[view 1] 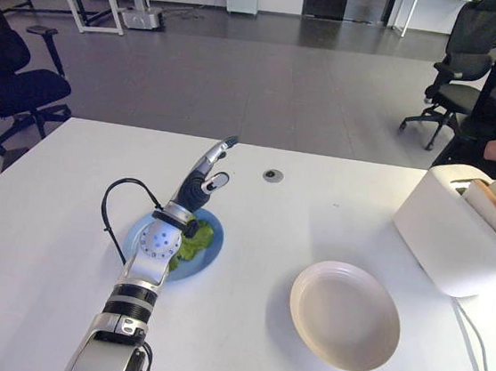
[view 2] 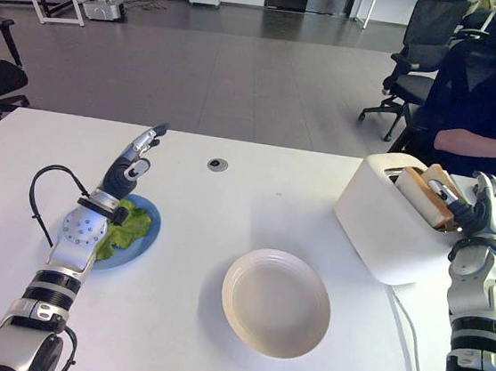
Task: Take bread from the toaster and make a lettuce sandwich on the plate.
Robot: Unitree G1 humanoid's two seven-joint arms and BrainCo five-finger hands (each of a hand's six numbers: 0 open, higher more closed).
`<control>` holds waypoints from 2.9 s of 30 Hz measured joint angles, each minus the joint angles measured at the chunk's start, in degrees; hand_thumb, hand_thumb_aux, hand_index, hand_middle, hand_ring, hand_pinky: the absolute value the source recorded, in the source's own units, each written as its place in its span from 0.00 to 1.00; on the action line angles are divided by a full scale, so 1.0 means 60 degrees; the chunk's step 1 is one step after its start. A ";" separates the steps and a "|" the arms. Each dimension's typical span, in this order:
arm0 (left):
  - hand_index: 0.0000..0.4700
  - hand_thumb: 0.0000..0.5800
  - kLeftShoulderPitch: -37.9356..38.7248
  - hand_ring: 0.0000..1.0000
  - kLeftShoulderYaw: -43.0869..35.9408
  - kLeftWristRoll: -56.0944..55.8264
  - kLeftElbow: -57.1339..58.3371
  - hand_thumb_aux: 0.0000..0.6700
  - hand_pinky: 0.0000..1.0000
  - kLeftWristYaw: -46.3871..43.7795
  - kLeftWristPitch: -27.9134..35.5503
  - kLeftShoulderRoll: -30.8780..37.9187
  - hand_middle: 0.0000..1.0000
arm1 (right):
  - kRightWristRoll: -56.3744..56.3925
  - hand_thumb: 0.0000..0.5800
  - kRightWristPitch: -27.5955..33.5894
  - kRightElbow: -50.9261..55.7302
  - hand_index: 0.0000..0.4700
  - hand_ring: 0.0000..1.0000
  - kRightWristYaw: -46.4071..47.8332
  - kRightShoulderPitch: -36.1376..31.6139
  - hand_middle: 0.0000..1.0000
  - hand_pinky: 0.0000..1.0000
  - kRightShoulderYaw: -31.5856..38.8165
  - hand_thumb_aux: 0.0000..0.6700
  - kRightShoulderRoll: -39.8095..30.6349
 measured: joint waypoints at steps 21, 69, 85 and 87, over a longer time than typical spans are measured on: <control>0.00 0.00 -0.0014 0.00 0.0001 0.0015 0.0416 0.00 0.00 0.0123 -0.0127 0.0006 0.00 | 0.0235 1.00 -0.0619 -0.1888 1.00 0.00 -0.1382 -0.0144 0.00 0.00 -0.0621 1.00 0.0030; 0.00 0.00 -0.0024 0.00 -0.0156 0.0015 0.0342 0.00 0.00 0.0161 -0.0100 0.0021 0.00 | 0.4618 0.33 0.0163 -0.8177 0.18 0.00 0.9321 0.4180 0.00 0.00 0.1770 0.18 0.0609; 0.00 0.00 -0.0027 0.00 0.0198 0.4167 -0.0786 0.00 0.00 0.1960 0.2326 0.2810 0.00 | 0.4553 0.00 -0.0567 -0.8007 0.00 0.00 0.7369 0.3111 0.00 0.00 0.0584 0.00 0.1615; 0.00 0.00 0.0049 0.00 -0.0105 0.5849 -0.1121 0.00 0.00 0.2109 0.3502 0.3571 0.00 | 0.4452 0.00 -0.0535 -0.7773 0.00 0.00 0.7130 0.2900 0.00 0.00 0.0560 0.00 0.1706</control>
